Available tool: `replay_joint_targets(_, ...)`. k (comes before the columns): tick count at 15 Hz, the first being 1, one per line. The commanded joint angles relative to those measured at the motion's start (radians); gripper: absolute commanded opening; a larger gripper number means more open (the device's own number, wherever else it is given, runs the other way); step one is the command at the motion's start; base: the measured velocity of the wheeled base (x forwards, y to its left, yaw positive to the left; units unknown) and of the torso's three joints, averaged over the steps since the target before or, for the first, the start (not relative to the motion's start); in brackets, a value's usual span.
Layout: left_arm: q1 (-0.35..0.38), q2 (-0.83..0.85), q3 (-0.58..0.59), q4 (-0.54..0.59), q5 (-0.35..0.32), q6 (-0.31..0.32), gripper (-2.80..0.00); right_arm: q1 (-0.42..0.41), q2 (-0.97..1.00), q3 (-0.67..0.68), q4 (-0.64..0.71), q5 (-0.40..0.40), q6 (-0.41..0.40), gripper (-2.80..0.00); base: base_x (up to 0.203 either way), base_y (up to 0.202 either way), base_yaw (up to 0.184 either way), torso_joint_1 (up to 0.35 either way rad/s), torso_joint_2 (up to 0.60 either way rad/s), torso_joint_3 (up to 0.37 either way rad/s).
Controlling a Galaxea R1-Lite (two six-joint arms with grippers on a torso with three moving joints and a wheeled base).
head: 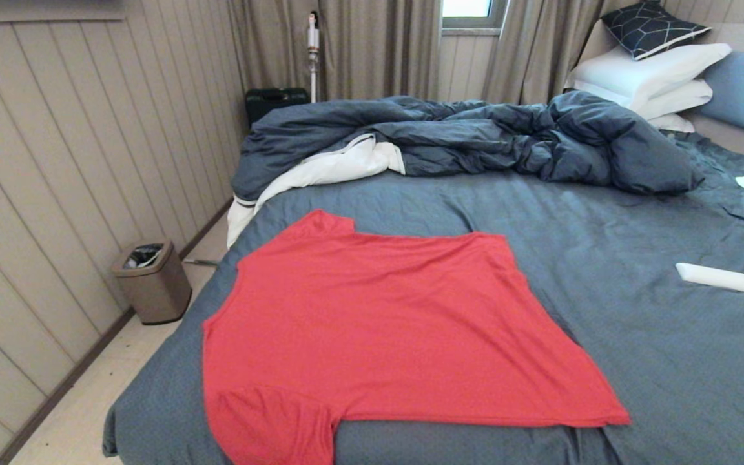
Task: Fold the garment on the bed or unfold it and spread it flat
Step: Fold the red T-shirt
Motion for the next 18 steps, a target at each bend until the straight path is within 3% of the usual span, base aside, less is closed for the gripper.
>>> replay_joint_targets(1, -0.001, 0.197, -0.094, -0.006, -0.017, -0.005, -2.8, 0.002, 0.201, -0.088, -0.033, 0.001, 0.007, -2.8, 0.0, 0.0, 0.0, 0.0, 0.0, 0.0)
replay_joint_targets(6, -0.001, 0.678, -0.472, 0.009, -0.071, -0.046, -2.8, -0.002, 0.628, -0.495, -0.054, 0.004, 0.113, -2.8, 0.0, 0.0, 0.0, 0.0, 0.0, 0.0)
replay_joint_targets(8, -0.001, 0.853, -0.611, 0.063, -0.121, -0.057, -2.8, -0.007, 0.764, -0.643, 0.041, 0.006, 0.148, -2.8, 0.0, 0.0, 0.0, 0.0, 0.0, 0.0)
replay_joint_targets(13, 0.038, 1.262, -0.878, 0.272, -0.423, -0.094, -2.8, -0.069, 1.009, -0.975, 0.383, 0.01, 0.278, -2.8, 0.0, 0.0, 0.0, 0.0, 0.0, 0.0)
replay_joint_targets(16, 0.064, 1.488, -0.954, 0.3, -0.525, -0.108, -2.8, -0.118, 1.039, -1.044, 0.477, 0.01, 0.308, -2.8, 0.0, 0.0, 0.0, 0.0, 0.0, 0.0)
replay_joint_targets(17, 0.067, 1.547, -0.967, 0.291, -0.542, -0.105, 0.0, -0.116, 1.04, -1.044, 0.477, 0.01, 0.319, -2.8, 0.0, 0.0, 0.0, 0.0, 0.0, 0.0)
replay_joint_targets(18, 0.069, 1.591, -0.974, 0.269, -0.552, -0.104, 0.0, -0.116, 1.047, -1.045, 0.476, 0.01, 0.32, -2.8, 0.0, 0.0, 0.0, 0.0, 0.0, 0.0)
